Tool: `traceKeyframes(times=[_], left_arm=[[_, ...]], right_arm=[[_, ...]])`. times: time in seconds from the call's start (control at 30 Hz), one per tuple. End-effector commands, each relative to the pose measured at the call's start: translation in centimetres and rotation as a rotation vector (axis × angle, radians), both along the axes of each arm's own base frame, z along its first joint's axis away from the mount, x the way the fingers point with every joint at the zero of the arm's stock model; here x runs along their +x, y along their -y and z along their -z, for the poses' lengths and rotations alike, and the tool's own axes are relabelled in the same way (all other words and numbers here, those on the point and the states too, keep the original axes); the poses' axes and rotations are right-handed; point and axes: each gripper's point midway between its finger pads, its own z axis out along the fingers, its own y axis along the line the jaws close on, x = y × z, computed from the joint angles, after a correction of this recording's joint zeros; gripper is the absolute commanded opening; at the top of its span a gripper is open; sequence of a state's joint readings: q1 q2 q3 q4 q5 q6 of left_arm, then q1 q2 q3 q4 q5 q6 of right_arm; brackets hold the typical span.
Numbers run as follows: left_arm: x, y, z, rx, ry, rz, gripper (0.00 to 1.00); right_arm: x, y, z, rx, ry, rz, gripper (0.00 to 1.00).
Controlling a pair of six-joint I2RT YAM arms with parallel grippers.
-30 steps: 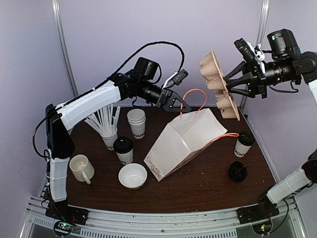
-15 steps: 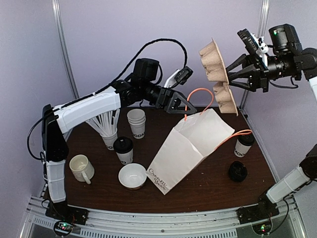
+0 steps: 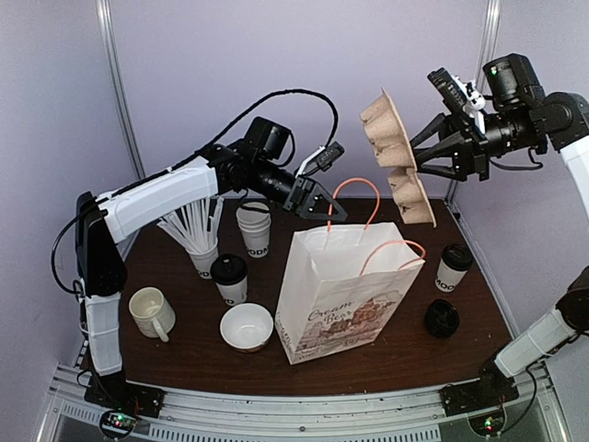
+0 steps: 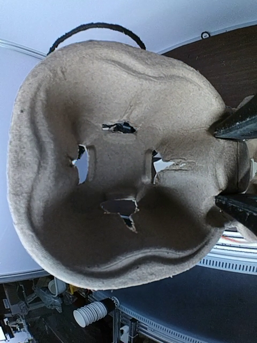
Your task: Pack the takeout coffee
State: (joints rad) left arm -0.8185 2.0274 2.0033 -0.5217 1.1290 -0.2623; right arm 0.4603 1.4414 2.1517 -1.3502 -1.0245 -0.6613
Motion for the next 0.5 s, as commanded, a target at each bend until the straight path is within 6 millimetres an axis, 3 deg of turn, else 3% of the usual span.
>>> traceKeyframes(times=[0.0,0.07,0.2,0.47], left_arm=[[2.9,-2.0,3.8,0.226,0.16,-0.176,0.0],[3.5,-2.3,4.6,0.267,0.184,-0.208,0.0],[4.2,-2.4,4.7,0.287,0.205,-0.25,0.26],[6.6,-4.3,1.0,0.265,0.366,-0.451,0.7]], right_arm=[[-0.1,-1.2,2.0,-0.036,-0.009,-0.059,0.36],[-0.4,-1.9,3.4,-0.076,-0.011,-0.083,0.36],[-0.4,-3.3,6.1,-0.164,-0.003,-0.12,0.36],[0.0,-6.0,7.1,-0.205,0.044,-0.173,0.36]])
